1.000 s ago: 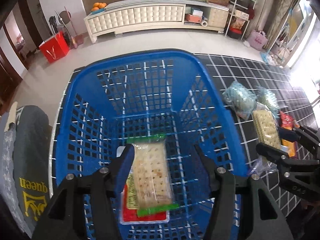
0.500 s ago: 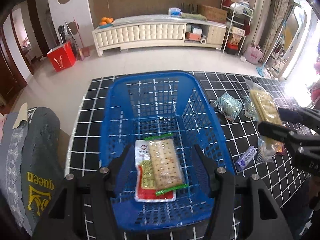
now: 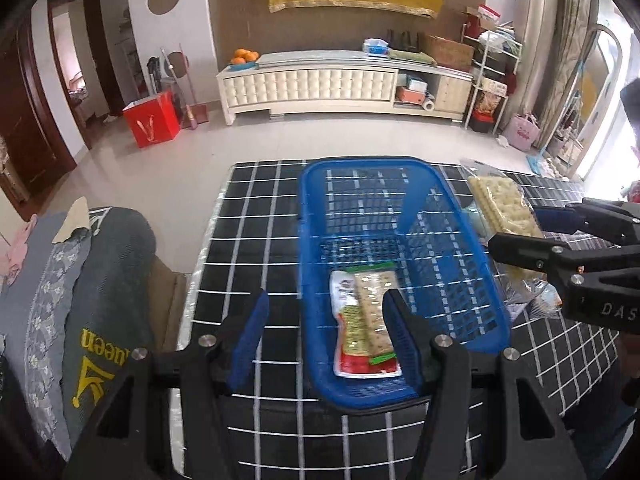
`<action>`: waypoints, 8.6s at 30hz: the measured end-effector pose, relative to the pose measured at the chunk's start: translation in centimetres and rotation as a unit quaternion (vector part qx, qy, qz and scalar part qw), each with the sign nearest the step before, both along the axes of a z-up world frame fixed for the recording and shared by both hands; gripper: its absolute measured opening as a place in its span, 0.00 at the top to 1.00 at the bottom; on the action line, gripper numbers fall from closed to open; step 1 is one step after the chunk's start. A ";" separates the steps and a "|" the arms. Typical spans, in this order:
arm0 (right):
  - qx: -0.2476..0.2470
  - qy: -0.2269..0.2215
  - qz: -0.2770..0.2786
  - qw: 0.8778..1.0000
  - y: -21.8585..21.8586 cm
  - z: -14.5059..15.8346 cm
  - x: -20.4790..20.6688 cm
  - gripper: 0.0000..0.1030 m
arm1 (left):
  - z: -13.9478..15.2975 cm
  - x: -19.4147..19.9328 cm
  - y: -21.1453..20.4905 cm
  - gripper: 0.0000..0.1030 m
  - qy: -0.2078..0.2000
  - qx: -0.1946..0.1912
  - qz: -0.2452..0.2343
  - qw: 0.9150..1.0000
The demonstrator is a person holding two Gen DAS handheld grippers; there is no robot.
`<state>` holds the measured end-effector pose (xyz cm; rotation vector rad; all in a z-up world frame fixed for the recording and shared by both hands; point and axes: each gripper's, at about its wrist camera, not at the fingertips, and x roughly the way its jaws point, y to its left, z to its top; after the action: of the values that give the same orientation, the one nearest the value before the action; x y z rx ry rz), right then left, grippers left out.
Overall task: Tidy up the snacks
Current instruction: 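Carry the small cracker pack with the right tool into the basket and release, then withdraw both tools from the basket back toward the remaining snacks, then grasp a blue-striped cookie bag with the left tool while the right tool grasps another, then carry both blue-striped bags over the blue basket and open both tools, then withdraw both tools from the basket toward the remaining snacks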
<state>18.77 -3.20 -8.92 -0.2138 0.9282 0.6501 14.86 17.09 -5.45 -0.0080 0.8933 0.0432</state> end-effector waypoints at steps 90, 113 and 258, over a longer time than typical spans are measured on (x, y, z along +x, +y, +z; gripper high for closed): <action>0.049 0.163 -0.259 0.951 -29.7 -6.8 10.1 0.06 | -2.4 14.8 -27.6 0.00 0.098 -0.027 -0.074 0.992; 0.089 0.256 -0.296 0.916 -31.1 -13.0 17.7 0.06 | -13.2 25.8 -24.9 0.05 0.245 -0.117 0.039 0.962; -0.068 0.057 -0.124 0.988 -2.1 2.3 6.6 0.06 | 2.2 12.2 -2.3 0.37 0.063 -0.158 0.046 0.984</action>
<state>25.40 -5.32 -6.63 -0.1803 1.0901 0.3717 27.01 14.78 -3.24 -0.3453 1.0196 -0.0119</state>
